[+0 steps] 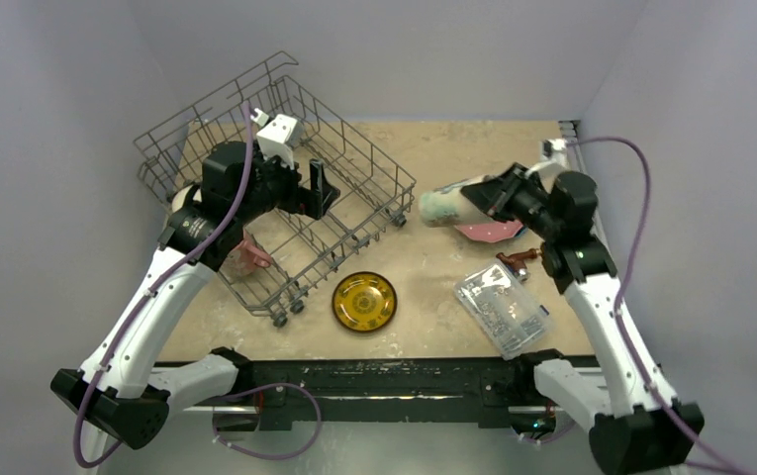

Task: Load the mixed dishes into the dish rack

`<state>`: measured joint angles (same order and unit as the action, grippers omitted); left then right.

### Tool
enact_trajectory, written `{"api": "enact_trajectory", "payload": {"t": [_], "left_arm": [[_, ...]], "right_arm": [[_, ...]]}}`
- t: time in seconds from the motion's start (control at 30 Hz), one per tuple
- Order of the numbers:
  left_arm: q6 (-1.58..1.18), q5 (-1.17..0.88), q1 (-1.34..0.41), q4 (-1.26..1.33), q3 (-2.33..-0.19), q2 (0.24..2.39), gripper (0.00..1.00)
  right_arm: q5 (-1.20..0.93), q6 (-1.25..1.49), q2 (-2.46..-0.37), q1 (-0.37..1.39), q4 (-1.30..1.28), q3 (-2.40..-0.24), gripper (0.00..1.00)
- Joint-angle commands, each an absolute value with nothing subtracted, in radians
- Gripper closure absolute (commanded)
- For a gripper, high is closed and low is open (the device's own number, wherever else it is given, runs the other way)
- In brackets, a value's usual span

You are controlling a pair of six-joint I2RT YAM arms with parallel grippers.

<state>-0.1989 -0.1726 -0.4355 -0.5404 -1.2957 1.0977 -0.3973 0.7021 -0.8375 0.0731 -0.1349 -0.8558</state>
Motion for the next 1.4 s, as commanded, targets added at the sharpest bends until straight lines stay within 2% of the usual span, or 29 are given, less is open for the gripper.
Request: {"api": "enact_trajectory", "payload": {"t": [0.0,0.07,0.23,0.4,0.57,0.8,1.23,1.37], "left_arm": [[-0.204,-0.184,-0.442,-0.516,-1.313,1.091,0.06],[-0.2,-0.181,-0.441,-0.511,-1.311,1.084,0.06],[-0.202,-0.203,-0.439,-0.472,-1.286,1.053,0.06],[-0.207,-0.234,-0.44,-0.358,-1.212,0.976,0.03],[-0.213,-0.443,-0.441,0.058,-0.977,0.866,0.0],[-0.299,-0.672,-0.441,0.213,-0.928,0.949,0.06],[-0.409,-0.734,-0.443,0.805,-0.679,1.042,0.04],[-0.451,-0.719,-0.44,0.87,-0.669,1.099,0.08]], "right_arm": [[-0.558,0.795,-1.034,0.257,-0.134,-1.12,1.0],[-0.617,0.922,-1.094,0.275,-0.099,-1.144,1.0],[-0.645,1.275,-1.072,0.285,0.22,-1.064,1.0],[-0.579,1.55,-1.082,0.285,0.179,-1.045,1.0],[-0.636,1.811,-1.154,0.297,0.249,-1.014,1.0],[-0.603,2.049,-1.179,0.327,0.499,-0.979,1.0],[-0.498,2.156,-1.217,0.428,0.652,-1.032,1.0],[-0.498,2.174,-1.238,0.463,0.7,-1.035,1.0]]}}
